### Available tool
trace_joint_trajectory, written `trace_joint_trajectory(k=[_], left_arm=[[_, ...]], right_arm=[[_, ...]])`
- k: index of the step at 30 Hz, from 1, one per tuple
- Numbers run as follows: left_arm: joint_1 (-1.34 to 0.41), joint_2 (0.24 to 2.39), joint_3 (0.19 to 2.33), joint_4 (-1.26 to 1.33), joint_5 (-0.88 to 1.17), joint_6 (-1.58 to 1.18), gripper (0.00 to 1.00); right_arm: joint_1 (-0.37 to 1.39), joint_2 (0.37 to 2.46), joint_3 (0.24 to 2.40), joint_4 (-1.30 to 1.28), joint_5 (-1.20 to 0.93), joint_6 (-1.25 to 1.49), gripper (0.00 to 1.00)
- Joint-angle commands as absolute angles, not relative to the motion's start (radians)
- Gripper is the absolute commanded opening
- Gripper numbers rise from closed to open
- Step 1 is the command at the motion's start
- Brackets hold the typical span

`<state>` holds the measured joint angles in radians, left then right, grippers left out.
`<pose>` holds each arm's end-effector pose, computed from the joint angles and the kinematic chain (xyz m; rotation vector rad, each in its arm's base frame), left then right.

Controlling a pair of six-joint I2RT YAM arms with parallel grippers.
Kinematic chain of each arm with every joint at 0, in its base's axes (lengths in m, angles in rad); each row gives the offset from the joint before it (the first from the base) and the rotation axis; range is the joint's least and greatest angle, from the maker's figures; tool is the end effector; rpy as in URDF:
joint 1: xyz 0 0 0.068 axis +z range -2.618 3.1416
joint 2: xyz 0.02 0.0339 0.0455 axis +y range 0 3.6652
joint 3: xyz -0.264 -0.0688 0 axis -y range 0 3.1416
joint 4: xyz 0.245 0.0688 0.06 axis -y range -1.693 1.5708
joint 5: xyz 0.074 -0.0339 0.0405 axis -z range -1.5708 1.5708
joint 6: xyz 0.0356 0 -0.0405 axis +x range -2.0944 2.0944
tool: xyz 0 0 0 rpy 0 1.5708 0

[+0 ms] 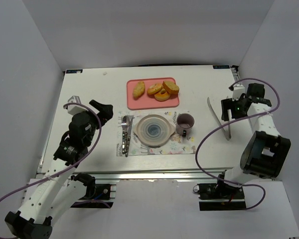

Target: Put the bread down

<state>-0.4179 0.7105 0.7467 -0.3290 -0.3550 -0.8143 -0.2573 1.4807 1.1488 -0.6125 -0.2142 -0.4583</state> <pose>0.1561 -0.0558 0.3235 -0.6098 1.7762 -0.5267 0.3029 -0.0719 0.2652 -0.3351 2.4618 -0.0316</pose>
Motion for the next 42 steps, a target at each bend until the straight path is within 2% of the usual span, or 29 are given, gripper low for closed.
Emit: trace_joint_trajectory(k=[1, 8, 12, 23, 26, 27, 29, 30, 31, 34, 38, 42], left_arm=[[-0.417, 0.678, 0.704, -0.318, -0.347, -0.834, 0.98], [-0.417, 0.684, 0.712, -0.345, -0.359, -0.827, 0.98], [-0.417, 0.699, 0.712, -0.339, -0.354, -0.833, 0.98], [-0.417, 0.722, 0.735, -0.359, -0.368, -0.838, 0.98], [-0.417, 0.732, 0.741, -0.359, -0.370, -0.838, 0.98], [-0.417, 0.739, 0.749, -0.362, -0.370, -0.836, 0.98], [-0.417, 0.741, 0.755, -0.365, -0.371, -0.835, 0.98], [-0.417, 0.745, 0.759, -0.367, -0.373, -0.834, 0.98], [-0.417, 0.744, 0.761, -0.367, -0.373, -0.834, 0.98], [-0.417, 0.742, 0.764, -0.373, -0.376, -0.831, 0.98], [-0.417, 0.739, 0.769, -0.382, -0.377, -0.834, 0.98], [-0.417, 0.741, 0.773, -0.388, -0.376, -0.833, 0.98]], right_arm=[[-0.259, 1.506, 1.125, -0.611, -0.212, -0.497, 0.89], [-0.259, 1.607, 1.121, -0.551, -0.212, -0.500, 0.89], [-0.259, 1.733, 1.157, -0.528, -0.189, -0.494, 0.85], [-0.245, 1.867, 1.218, -0.434, -0.184, -0.462, 0.82], [-0.236, 1.891, 1.235, -0.440, -0.230, -0.463, 0.70], [-0.233, 1.913, 1.261, -0.475, -0.251, -0.463, 0.59], [-0.233, 1.937, 1.282, -0.507, -0.259, -0.468, 0.47], [-0.232, 1.951, 1.292, -0.520, -0.270, -0.471, 0.34], [-0.235, 1.953, 1.296, -0.531, -0.270, -0.472, 0.28], [-0.235, 1.895, 1.284, -0.525, -0.282, -0.477, 0.18], [-0.210, 1.784, 1.325, -0.541, -0.380, -0.468, 0.20], [-0.124, 1.747, 1.487, -0.659, -0.503, -0.454, 0.35]])
